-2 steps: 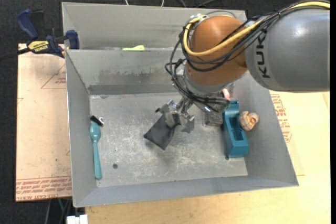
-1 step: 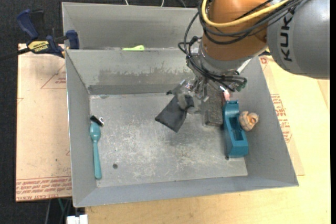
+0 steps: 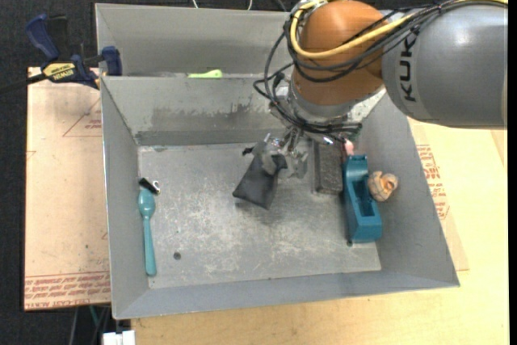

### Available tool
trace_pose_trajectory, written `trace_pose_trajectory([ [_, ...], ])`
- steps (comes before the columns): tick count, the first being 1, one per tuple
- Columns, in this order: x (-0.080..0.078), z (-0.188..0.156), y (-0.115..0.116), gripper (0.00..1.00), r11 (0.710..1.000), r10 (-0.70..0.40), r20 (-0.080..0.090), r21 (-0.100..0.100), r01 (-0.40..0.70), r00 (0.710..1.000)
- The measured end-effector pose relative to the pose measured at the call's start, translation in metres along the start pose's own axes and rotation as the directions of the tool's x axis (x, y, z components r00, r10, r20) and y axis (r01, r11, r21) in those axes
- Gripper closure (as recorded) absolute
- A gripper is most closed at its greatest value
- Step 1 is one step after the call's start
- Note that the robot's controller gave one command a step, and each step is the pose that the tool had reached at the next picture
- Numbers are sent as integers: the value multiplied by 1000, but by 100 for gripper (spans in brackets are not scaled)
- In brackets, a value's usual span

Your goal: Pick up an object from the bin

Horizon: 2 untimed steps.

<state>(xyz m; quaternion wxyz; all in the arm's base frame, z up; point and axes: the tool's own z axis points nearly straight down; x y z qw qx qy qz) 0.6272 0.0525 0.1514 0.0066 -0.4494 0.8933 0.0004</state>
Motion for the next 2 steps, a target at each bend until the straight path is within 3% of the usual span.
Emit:
trace_pose_trajectory([
  [1,4,-10,1,100,996,-88,-9,-15,87,996],
  [2,-2,-91,5,100,999,-44,-4,-9,44,999],
])
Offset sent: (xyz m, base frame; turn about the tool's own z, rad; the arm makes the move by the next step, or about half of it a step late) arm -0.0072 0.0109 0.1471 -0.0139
